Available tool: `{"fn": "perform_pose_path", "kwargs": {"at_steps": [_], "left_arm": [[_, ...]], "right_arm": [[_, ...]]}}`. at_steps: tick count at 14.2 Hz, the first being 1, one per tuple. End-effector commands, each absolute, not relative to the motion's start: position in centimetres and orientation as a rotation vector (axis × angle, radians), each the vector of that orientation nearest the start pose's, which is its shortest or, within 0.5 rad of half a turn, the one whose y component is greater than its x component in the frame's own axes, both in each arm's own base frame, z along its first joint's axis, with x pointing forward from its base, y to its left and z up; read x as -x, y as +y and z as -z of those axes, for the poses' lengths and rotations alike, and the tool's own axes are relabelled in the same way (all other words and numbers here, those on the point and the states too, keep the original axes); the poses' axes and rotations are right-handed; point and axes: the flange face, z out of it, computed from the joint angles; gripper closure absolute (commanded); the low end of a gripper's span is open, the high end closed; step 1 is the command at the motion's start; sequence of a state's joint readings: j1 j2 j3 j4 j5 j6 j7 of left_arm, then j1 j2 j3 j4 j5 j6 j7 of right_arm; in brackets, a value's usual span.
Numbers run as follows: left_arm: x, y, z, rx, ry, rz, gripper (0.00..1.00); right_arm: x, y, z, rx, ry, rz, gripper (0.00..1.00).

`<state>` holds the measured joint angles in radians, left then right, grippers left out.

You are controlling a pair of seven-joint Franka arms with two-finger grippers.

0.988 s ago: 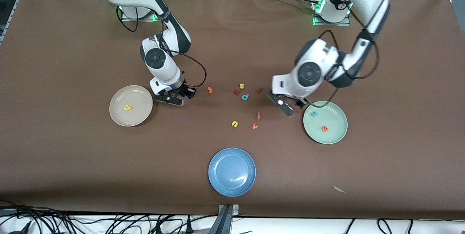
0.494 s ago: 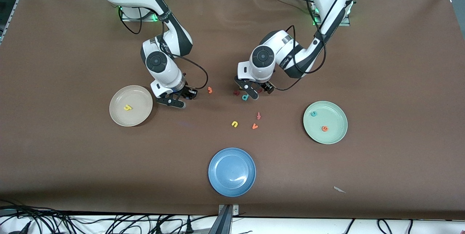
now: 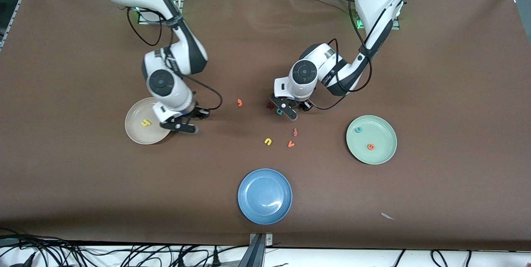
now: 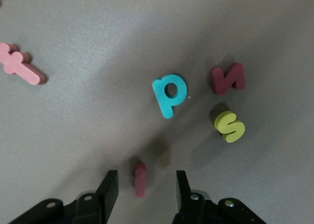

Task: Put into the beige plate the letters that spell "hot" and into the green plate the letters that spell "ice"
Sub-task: 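Carry the o to the beige plate while the left gripper grasps the i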

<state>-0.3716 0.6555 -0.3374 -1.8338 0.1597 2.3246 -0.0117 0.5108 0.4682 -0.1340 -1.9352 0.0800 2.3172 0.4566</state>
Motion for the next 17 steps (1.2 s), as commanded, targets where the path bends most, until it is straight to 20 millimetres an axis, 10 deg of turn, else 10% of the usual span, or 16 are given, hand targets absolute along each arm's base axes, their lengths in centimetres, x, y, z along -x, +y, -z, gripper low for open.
{"fn": "perform_pose_path", "kwargs": {"at_steps": [1,5,9,11,17], "left_arm": [[-48.8,-40.1,-17.1,2.927,1.195,-0.223,0.66],[-49.0,-39.8,-17.0,2.915,1.193,-0.22,0.99],[-50.2,-39.2,-21.6,2.89,1.14,-0.234,1.0],[-52.2,-37.1,-25.3,2.875,1.074,-0.27,1.0],[-58.8,-25.6,-27.7,2.796,0.88,-0.359,1.0]], "right_arm": [[-56.7,19.1,-26.3,3.196,0.067,-0.148,0.81],[-55.7,12.4,-26.3,3.201,-0.087,-0.148,0.81],[-53.9,9.4,-23.1,3.203,-0.157,-0.037,0.65],[-54.0,9.5,-22.3,3.201,-0.128,-0.032,0.0],[-54.1,18.3,-25.0,3.136,0.041,-0.046,0.0]]}}
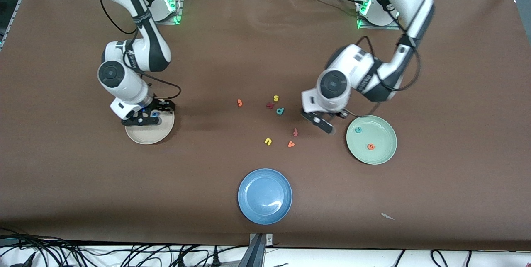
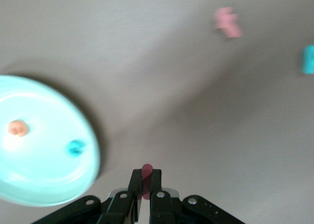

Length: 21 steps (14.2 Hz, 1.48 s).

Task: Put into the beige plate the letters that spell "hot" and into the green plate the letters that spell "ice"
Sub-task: 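Release the o on the beige plate while the left gripper drops the i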

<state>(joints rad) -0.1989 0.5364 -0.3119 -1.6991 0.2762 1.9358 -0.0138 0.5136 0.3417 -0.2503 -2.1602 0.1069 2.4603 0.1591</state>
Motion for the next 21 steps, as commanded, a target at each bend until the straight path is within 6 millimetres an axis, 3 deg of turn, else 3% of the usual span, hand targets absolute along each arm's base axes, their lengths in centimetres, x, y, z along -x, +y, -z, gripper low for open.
{"fn": "perform_pose_path", "kwargs": {"at_steps": [1,2,3,7,10,12,15,16,17,18,21], "left_arm": [[-59.9,-23.5,-27.5,2.77,0.87,-0.343,1.0],[-61.1,-20.7,-26.4,2.747,0.848,-0.347,1.0],[-61.8,-19.1,-25.4,2.732,0.85,-0.344,1.0],[-63.7,-15.3,-21.0,2.812,0.829,-0.261,1.0],[-63.3,-14.1,-19.8,2.821,0.814,-0.29,1.0],[-63.1,-12.2,-18.8,2.834,0.78,-0.325,1.0],[-62.9,-10.8,-18.4,2.831,0.806,-0.353,0.72],[-62.8,-10.6,-18.7,2.832,0.813,-0.356,0.3],[-63.1,-10.2,-19.9,2.837,0.806,-0.338,0.0],[-63.6,-10.3,-22.4,2.826,0.835,-0.314,0.0],[-64.8,-12.5,-27.3,2.908,0.807,-0.249,0.0]], "right_arm": [[-53.9,20.0,-24.7,3.129,0.054,-0.048,0.0],[-53.8,21.6,-24.5,3.122,0.084,-0.048,0.0],[-53.4,23.6,-24.4,3.111,0.122,-0.052,0.0],[-51.8,30.5,-22.8,3.092,0.046,-0.048,0.0],[-51.2,34.8,-21.9,3.083,0.066,-0.016,0.0],[-50.4,37.7,-21.1,3.086,-0.002,-0.011,0.0],[-48.9,40.6,-19.8,3.103,-0.118,-0.003,0.0],[-48.4,41.3,-19.3,3.106,-0.149,0.007,0.0],[-48.2,41.5,-18.7,3.105,-0.162,0.018,0.0],[-48.2,41.5,-18.3,3.104,-0.163,0.023,0.0],[-48.0,41.5,-17.7,3.11,-0.179,0.02,0.0]]}}
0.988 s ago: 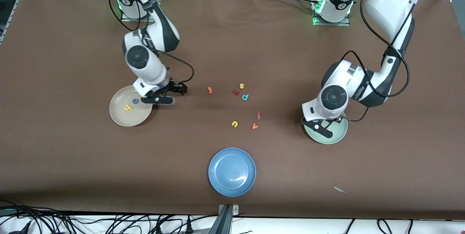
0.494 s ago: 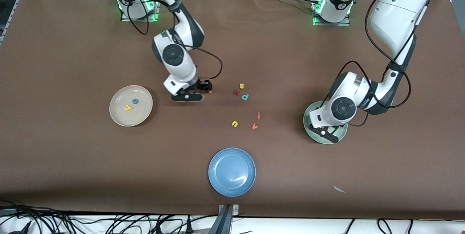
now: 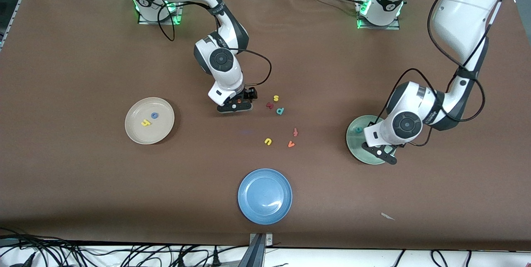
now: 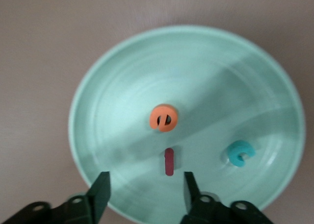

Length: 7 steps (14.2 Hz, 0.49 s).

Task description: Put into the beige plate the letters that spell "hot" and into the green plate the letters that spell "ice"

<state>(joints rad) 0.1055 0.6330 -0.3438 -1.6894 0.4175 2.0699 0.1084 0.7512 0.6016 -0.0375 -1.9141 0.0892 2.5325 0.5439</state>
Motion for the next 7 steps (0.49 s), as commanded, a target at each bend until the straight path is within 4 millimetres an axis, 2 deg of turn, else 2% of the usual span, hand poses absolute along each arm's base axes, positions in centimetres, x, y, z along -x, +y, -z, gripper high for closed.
{"fn": "perform_pose_path", "kwargs": {"at_steps": [1,4,5,7], "left_arm": [[-65.2,-12.9,-29.2,2.989,0.758,-0.236,0.0],[-66.6,-14.5,-35.0,3.049,0.717,-0.24,0.0],[-66.9,-14.6,-37.1,3.044,0.713,-0.257,0.0],[-67.0,-14.2,-41.6,3.032,0.696,-0.268,0.0]], "right_arm": [[-48.0,41.4,-17.6,3.113,-0.177,0.017,0.03],[-48.0,41.3,-17.2,3.116,-0.17,0.011,0.19],[-47.9,41.5,-17.2,3.115,-0.172,0.013,0.29],[-47.8,41.4,-17.2,3.116,-0.17,0.008,0.43]]}}
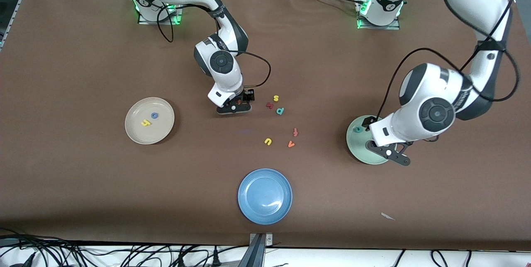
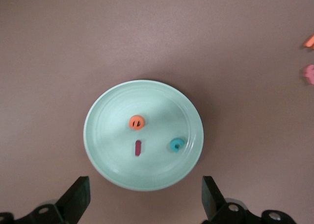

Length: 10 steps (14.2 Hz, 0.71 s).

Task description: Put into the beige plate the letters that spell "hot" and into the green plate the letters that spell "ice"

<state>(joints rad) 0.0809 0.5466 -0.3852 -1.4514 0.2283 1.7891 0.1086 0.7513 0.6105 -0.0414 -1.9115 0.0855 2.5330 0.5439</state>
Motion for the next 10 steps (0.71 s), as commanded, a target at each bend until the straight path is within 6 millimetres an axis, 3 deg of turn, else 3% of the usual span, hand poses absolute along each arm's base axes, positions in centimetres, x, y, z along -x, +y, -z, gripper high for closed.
{"fn": "perform_pose_path", "kwargs": {"at_steps": [1,5,8,10], "left_arm": [[-66.7,-14.2,-43.9,3.023,0.702,-0.241,0.0],[-64.7,-12.7,-53.0,3.002,0.649,-0.059,0.0],[-63.5,-9.6,-56.5,3.039,0.504,0.008,0.0],[-61.9,-7.4,-56.2,3.116,0.304,-0.034,0.0]], "right_arm": [[-47.9,41.4,-17.2,3.115,-0.166,0.007,0.52],[-47.9,41.3,-17.2,3.116,-0.145,0.006,0.69],[-47.9,41.3,-17.1,3.116,-0.133,0.006,0.75],[-47.8,41.4,-17.1,3.116,-0.133,0.006,0.77]]}}
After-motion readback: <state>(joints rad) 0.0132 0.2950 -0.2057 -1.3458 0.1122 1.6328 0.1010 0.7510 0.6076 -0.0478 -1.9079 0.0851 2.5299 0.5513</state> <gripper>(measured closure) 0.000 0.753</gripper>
